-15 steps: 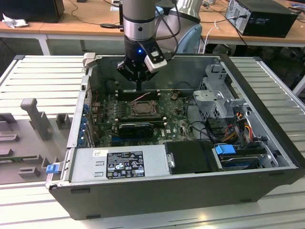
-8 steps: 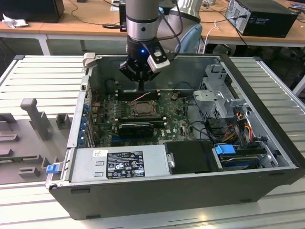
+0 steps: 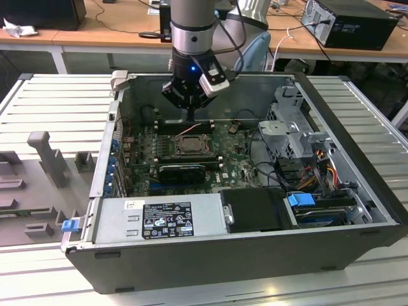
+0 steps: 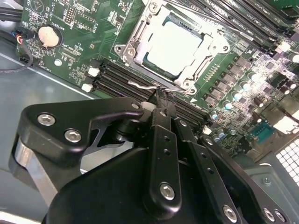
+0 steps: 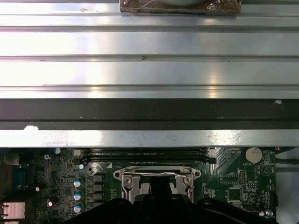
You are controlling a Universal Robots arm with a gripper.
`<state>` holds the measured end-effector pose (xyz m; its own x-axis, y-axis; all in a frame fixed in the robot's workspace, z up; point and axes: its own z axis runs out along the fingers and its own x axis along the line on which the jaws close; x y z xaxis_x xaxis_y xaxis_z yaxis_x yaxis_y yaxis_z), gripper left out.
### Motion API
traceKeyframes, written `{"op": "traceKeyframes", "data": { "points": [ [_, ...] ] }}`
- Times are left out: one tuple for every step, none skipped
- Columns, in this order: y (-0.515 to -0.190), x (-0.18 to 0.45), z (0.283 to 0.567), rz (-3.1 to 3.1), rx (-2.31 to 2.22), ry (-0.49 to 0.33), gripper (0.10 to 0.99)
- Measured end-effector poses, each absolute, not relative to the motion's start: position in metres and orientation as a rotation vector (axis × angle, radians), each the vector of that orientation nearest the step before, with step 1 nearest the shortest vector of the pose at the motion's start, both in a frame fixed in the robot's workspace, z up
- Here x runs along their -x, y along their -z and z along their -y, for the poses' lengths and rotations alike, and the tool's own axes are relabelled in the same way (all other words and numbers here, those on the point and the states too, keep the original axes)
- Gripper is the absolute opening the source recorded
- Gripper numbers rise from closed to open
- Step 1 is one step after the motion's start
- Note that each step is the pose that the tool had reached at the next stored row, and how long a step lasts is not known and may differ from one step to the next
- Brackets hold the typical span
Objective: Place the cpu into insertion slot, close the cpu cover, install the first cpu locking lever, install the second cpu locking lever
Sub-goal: 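Install the first cpu locking lever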
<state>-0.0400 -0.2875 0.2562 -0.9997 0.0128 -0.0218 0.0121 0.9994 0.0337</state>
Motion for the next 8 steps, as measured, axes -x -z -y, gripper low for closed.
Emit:
{"op": "traceKeyframes", "data": {
  "points": [
    [-0.2561,0.0398,0.2875,-3.119,-0.019,-0.052,0.106],
    [-0.2560,0.0396,0.2875,-3.119,-0.020,-0.052,0.106],
    [-0.2559,0.0395,0.2875,-3.119,-0.020,-0.052,0.106],
    [-0.2559,0.0393,0.2875,-3.119,-0.020,-0.052,0.106],
    [-0.2557,0.0392,0.2876,-3.119,-0.020,-0.053,0.106],
    [-0.2554,0.0391,0.2877,-3.119,-0.019,-0.059,0.106],
    [-0.2552,0.0391,0.2880,-3.119,-0.020,-0.071,0.106],
    [-0.2551,0.0389,0.2886,-3.118,-0.020,-0.099,0.106]
  ]
}}
